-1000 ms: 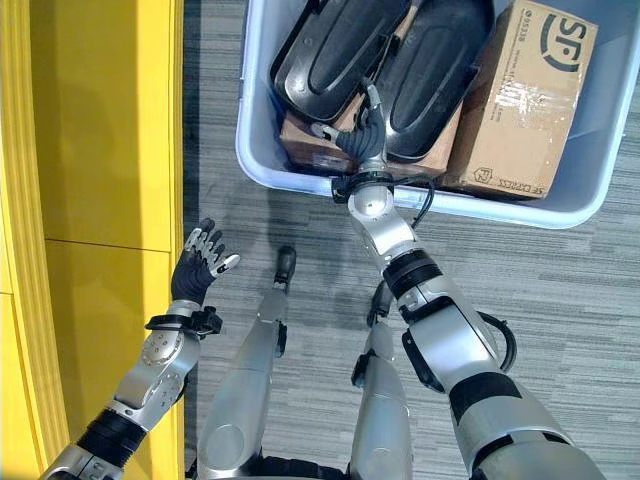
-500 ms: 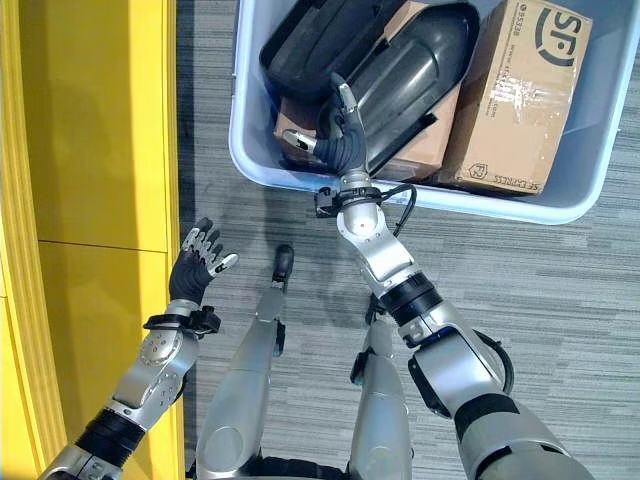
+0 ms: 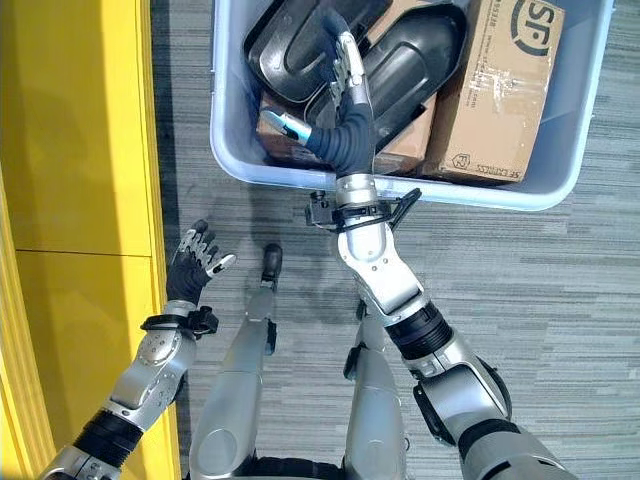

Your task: Move parts from the plastic box to the shelf.

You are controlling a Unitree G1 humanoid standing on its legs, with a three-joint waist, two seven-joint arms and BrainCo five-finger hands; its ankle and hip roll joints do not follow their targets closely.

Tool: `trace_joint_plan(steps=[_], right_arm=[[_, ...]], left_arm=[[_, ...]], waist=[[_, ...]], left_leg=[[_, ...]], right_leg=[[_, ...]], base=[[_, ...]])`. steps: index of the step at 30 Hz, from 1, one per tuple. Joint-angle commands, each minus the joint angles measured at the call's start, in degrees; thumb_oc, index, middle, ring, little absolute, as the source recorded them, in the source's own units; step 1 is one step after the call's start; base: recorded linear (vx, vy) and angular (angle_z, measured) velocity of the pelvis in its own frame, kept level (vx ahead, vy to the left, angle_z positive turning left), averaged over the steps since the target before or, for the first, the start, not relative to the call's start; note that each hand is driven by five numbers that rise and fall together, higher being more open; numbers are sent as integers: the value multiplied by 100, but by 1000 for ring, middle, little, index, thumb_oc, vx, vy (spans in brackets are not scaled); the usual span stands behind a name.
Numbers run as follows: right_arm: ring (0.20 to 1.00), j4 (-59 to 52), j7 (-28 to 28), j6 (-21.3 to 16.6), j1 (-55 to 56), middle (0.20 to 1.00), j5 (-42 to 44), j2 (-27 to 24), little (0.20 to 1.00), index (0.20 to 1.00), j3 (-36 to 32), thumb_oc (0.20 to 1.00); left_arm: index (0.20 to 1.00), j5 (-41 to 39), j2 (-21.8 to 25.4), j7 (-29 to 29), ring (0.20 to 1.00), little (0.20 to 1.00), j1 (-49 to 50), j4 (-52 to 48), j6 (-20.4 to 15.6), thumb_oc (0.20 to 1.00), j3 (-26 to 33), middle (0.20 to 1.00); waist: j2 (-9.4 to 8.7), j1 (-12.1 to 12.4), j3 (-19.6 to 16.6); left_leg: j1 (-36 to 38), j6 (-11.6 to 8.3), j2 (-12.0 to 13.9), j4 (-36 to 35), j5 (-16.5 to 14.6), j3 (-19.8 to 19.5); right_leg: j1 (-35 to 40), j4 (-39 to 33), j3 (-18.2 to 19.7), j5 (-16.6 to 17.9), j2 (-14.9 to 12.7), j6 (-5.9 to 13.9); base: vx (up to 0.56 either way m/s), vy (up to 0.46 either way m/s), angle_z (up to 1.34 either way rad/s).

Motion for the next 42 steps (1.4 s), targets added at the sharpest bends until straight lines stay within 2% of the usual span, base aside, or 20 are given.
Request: trace_joint_plan(steps=[1,9,23,35,42], right_arm=[[1000,-537,-85,-421,-21,1000,-221,78,1000,1000,-256,1000],[1000,-588,-406,-518,564,1000,-135,290,1000,1000,-440,1000],[1000,-65,-1182,-411,859,1000,-273,587,1000,1000,-782,1000],[1000,737,-1854,-222,337,1000,-507,685,1000,1000,-1170,1000],[1000,1290,-2095,-275,-161,1000,-327,688,1000,1000,-1390,1000]], left_arm=[[1000,236,253,85,1000,1000,485,-660,-167,1000,161,1000],[1000,290,175,197,1000,1000,515,-665,-154,1000,146,1000],[1000,302,143,356,1000,1000,538,-657,-159,1000,30,1000],[1000,357,167,448,1000,1000,472,-667,-186,1000,-65,1000],[1000,307,183,451,1000,1000,442,-654,-236,1000,-100,1000]], waist=[[-62,14,-83],[-92,-82,-83],[-63,-109,-83],[6,-62,-83],[33,3,-83]], left_leg=[[24,65,-8,368,-482,191],[-3,80,-4,352,-454,219],[-19,116,-10,388,-501,197],[-89,130,-41,418,-526,195],[-126,131,-51,421,-529,174]], right_leg=[[257,912,167,-834,-361,239],[217,910,185,-807,-351,244],[179,958,181,-825,-344,238],[105,979,177,-820,-353,230],[85,998,172,-847,-349,221]], base=[[0,0,0],[0,0,0],[0,0,0],[0,0,0],[0,0,0]])
